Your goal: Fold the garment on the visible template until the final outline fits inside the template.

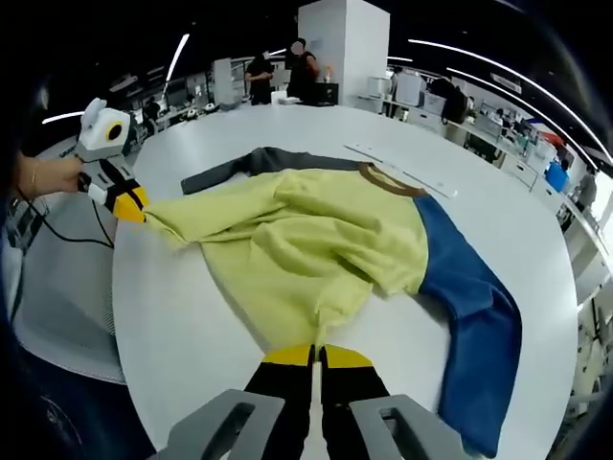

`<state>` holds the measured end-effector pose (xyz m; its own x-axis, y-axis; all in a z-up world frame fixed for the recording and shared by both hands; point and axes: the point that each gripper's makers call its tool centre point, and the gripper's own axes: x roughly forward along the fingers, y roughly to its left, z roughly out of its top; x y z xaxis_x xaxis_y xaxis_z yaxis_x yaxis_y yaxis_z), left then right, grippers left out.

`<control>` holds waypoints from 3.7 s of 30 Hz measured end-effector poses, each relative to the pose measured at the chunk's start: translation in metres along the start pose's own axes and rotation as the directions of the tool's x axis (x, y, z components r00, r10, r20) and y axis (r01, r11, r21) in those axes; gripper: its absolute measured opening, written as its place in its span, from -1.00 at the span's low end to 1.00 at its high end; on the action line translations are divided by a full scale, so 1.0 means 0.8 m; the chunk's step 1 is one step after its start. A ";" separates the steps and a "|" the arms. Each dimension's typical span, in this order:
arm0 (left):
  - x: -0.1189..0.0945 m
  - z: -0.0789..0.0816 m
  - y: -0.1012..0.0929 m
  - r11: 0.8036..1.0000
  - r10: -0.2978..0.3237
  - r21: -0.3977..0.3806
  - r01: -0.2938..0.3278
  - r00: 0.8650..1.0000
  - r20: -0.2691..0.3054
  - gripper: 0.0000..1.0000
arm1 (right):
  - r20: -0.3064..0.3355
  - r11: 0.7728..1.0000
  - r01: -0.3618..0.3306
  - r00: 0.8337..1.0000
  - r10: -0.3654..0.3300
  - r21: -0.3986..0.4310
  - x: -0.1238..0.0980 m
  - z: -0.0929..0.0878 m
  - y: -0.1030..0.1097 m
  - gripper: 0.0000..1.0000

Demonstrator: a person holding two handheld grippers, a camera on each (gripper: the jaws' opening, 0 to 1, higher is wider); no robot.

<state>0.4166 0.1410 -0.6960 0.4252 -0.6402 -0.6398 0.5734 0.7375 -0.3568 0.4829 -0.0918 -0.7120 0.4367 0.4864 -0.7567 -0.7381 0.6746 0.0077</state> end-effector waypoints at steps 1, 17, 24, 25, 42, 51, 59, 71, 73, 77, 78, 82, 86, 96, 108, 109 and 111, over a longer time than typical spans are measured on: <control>-0.002 -0.001 0.001 1.000 0.000 0.000 0.000 1.000 -0.002 -1.00 | -0.002 1.000 0.000 1.000 0.000 0.003 -0.002 -0.001 0.001 -1.00; -0.023 -0.031 0.027 0.999 -0.001 0.047 0.005 0.996 -0.093 -1.00 | -0.070 0.999 0.043 0.997 -0.041 0.022 -0.035 -0.039 0.006 -1.00; -0.030 -0.042 0.042 0.999 0.018 0.047 -0.013 0.994 -0.108 -1.00 | -0.100 0.997 0.058 0.994 -0.053 0.053 -0.047 -0.058 0.010 -1.00; -0.031 -0.043 0.043 0.999 0.018 0.046 -0.013 0.994 -0.109 -1.00 | -0.109 0.996 0.060 0.993 -0.053 0.061 -0.049 -0.062 0.011 -1.00; -0.039 -0.066 0.056 0.999 0.022 -0.031 -0.028 0.983 -0.181 -1.00 | -0.155 0.985 0.082 0.986 -0.058 0.150 -0.059 -0.112 0.033 -1.00; -0.035 -0.087 0.060 0.999 0.050 -0.005 -0.053 0.963 -0.264 -1.00 | -0.192 0.979 0.092 0.980 -0.057 0.180 -0.060 -0.127 0.046 -1.00; -0.030 -0.103 0.064 0.997 0.072 0.014 -0.072 0.949 -0.306 -1.00 | -0.226 0.971 0.113 0.972 -0.064 0.211 -0.055 -0.144 0.053 -1.00; -0.026 -0.109 0.066 0.994 0.109 0.016 -0.109 0.947 -0.303 -0.99 | -0.280 0.981 0.141 0.955 -0.100 0.130 -0.047 -0.150 0.056 -1.00; -0.027 -0.109 0.066 0.994 0.108 0.008 -0.111 0.948 -0.299 -0.99 | -0.279 0.978 0.139 0.956 -0.092 0.154 -0.047 -0.150 0.055 -1.00; -0.028 -0.109 0.066 0.993 0.115 0.018 -0.114 0.948 -0.296 -0.88 | -0.263 0.970 0.149 0.960 -0.095 0.194 -0.048 -0.149 0.052 -1.00; -0.028 -0.109 0.066 0.993 0.118 0.021 -0.117 0.948 -0.297 -0.82 | -0.259 0.967 0.151 0.961 -0.095 0.205 -0.049 -0.148 0.052 -0.99; -0.029 -0.105 0.060 0.994 0.111 0.037 -0.105 0.956 -0.271 -0.54 | -0.215 0.951 0.166 0.970 -0.110 0.262 -0.052 -0.141 0.045 -0.71; -0.029 -0.094 0.055 0.993 0.103 0.078 -0.088 0.970 -0.221 -0.33 | -0.204 0.941 0.177 0.972 -0.120 0.289 -0.057 -0.135 0.038 -0.35; -0.029 -0.064 0.056 0.980 0.147 0.149 -0.131 0.984 -0.098 0.43 | -0.083 0.868 0.202 0.979 -0.185 0.454 -0.066 -0.108 0.004 0.09; -0.026 -0.055 0.044 0.977 0.124 0.184 -0.108 0.989 -0.076 0.78 | -0.035 0.780 0.257 0.957 -0.289 0.571 -0.075 -0.104 -0.055 0.16; -0.025 -0.053 0.042 0.977 0.119 0.187 -0.104 0.990 -0.069 0.81 | -0.037 0.778 0.265 0.954 -0.298 0.570 -0.075 -0.104 -0.059 0.16; -0.025 -0.052 0.041 0.977 0.119 0.187 -0.105 0.991 -0.068 0.84 | -0.041 0.785 0.286 0.948 -0.316 0.550 -0.075 -0.104 -0.077 0.13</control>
<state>0.3981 0.1869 -0.7232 0.4421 -0.5318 -0.7223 0.6468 0.7470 -0.1541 0.4595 -0.2090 -0.7211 0.6260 0.2247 -0.7468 -0.1716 0.9738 0.1491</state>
